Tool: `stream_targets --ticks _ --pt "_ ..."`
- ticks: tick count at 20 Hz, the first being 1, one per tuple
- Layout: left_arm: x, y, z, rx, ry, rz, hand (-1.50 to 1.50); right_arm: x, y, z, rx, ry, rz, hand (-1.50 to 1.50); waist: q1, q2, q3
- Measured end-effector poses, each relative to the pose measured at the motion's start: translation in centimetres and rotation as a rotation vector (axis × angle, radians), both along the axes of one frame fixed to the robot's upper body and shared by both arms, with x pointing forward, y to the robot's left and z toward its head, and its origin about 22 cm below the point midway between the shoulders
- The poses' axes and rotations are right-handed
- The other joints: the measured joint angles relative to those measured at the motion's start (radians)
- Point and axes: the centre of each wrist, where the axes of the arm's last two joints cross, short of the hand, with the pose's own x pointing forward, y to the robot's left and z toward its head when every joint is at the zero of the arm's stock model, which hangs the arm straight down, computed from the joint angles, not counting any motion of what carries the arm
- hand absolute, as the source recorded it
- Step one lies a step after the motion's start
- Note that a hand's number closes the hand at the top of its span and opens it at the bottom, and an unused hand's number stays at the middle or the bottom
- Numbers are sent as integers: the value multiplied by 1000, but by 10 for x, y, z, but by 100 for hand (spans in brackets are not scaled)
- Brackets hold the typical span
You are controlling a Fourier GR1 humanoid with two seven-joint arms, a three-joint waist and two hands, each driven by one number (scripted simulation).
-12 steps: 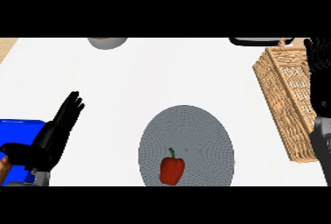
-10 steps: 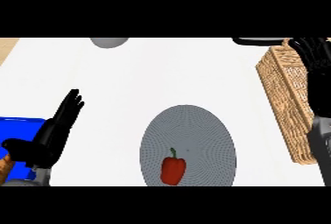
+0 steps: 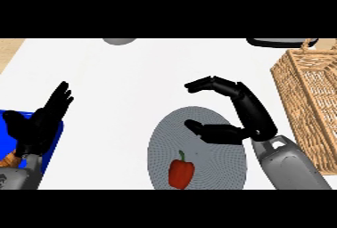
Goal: Pick the bell pepper from the placemat and place it in the basket
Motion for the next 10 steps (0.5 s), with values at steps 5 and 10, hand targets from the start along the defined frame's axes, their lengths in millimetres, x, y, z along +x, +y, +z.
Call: stream_targets --ticks 5,10 --pt "9 5 2 -2 40 24 0 -37 95 -14 -46 -43 -5 -150 -11 -6 1" --pt "17 10 5 -10 55 36 0 -58 141 10 -167 57 -74 -150 -24 -12 0"
